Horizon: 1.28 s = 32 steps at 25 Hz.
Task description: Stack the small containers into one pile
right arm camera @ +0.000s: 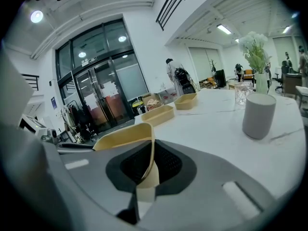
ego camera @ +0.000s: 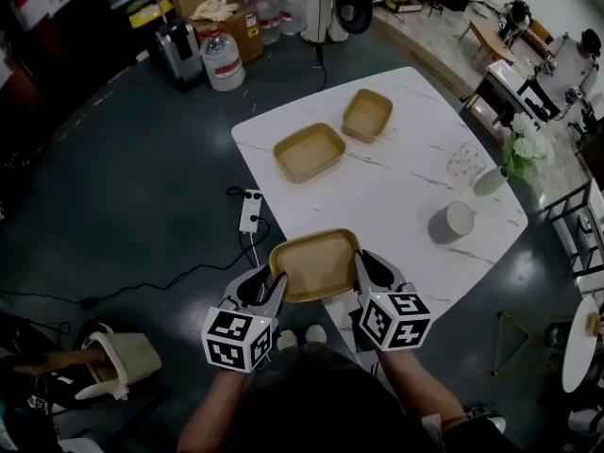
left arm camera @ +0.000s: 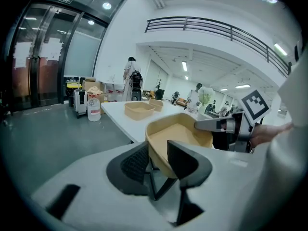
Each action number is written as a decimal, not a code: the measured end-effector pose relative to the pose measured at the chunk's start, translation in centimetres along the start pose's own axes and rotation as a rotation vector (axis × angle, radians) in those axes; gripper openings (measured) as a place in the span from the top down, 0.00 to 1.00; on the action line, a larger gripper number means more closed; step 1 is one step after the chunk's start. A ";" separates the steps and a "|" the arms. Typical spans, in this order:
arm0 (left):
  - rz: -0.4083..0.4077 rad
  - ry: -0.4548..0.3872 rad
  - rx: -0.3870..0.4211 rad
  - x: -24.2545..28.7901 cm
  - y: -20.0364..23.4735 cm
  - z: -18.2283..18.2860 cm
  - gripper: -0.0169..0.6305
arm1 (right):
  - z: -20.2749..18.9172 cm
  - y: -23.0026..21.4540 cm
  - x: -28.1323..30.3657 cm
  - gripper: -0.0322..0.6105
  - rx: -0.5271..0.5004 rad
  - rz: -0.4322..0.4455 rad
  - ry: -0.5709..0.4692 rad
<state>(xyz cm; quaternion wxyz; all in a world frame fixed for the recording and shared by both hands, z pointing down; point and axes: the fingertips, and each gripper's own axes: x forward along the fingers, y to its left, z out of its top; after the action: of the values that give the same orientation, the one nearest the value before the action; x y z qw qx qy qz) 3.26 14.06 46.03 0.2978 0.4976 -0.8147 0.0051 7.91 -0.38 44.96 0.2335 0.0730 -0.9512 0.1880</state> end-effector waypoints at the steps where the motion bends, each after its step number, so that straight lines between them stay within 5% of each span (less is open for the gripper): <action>1: -0.001 -0.003 0.001 0.2 -0.3 0.1 0.79 | 0.1 -0.4 0.0 0.93 -0.003 0.003 -0.002; 11: -0.015 0.001 0.005 1.9 -1.4 0.9 0.81 | 0.7 -2.4 -0.1 0.93 0.006 -0.018 -0.022; 18: -0.114 0.012 0.055 4.0 0.0 2.5 0.81 | 1.5 -3.0 0.9 0.93 0.048 -0.116 -0.055; 32: -0.292 0.044 0.122 4.6 10.8 8.1 0.82 | 4.2 4.0 7.9 0.93 0.131 -0.284 -0.120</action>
<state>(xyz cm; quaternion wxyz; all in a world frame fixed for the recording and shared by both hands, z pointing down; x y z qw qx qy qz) -10.92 13.34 44.71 0.2824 0.6276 -0.7252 0.0221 -1.73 1.20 43.93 0.1954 0.2327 -0.9292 0.2103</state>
